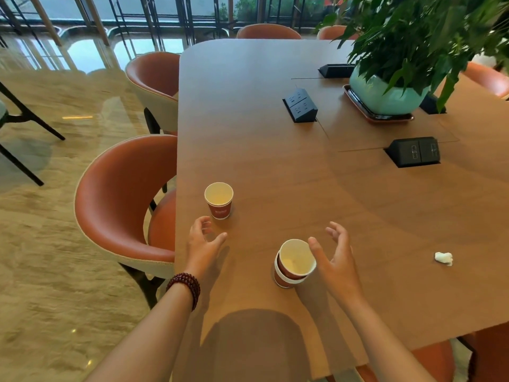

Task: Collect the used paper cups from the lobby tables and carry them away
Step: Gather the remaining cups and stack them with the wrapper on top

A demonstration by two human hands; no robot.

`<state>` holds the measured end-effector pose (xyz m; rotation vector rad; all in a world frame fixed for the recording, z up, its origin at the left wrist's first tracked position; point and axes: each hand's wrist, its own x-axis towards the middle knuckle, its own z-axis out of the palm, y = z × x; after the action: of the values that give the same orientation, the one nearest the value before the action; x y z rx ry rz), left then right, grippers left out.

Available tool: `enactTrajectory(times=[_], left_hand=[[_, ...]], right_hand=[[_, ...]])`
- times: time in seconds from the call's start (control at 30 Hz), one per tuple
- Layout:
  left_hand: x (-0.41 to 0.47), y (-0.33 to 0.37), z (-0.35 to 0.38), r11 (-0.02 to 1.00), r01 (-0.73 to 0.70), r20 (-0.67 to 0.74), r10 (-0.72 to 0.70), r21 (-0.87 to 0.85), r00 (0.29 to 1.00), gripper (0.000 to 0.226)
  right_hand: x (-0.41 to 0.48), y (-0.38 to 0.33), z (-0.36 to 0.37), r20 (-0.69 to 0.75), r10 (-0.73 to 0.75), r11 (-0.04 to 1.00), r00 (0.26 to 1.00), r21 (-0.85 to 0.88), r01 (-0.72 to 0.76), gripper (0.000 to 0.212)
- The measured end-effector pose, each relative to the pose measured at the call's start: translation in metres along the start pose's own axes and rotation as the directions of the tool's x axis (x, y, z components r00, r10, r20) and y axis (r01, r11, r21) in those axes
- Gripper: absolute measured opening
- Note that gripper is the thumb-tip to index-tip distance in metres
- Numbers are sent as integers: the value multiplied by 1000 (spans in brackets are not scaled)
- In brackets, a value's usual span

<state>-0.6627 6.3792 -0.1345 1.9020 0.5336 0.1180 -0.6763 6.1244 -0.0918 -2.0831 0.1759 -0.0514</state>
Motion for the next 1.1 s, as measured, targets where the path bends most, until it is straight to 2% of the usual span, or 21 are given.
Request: enactTrajectory(times=[0.13, 0.4, 0.83, 1.1], left_hand=[[36, -10, 4, 1000, 29, -14, -29, 11, 999, 68], [91, -25, 20, 996, 56, 45, -53, -67, 998, 87], [99, -30, 29, 992, 27, 61, -19, -125, 998, 74], [69, 6, 23, 988, -58, 81, 70, -146, 994, 71]], right_hand=[[7, 2, 0, -25, 15, 998, 1000, 59, -14, 60], [17, 28, 9, -44, 75, 990, 996, 120, -70, 41], [23, 33, 6, -89, 92, 986, 992, 145, -78, 37], [18, 29, 1, -81, 83, 985, 993, 156, -69, 38]])
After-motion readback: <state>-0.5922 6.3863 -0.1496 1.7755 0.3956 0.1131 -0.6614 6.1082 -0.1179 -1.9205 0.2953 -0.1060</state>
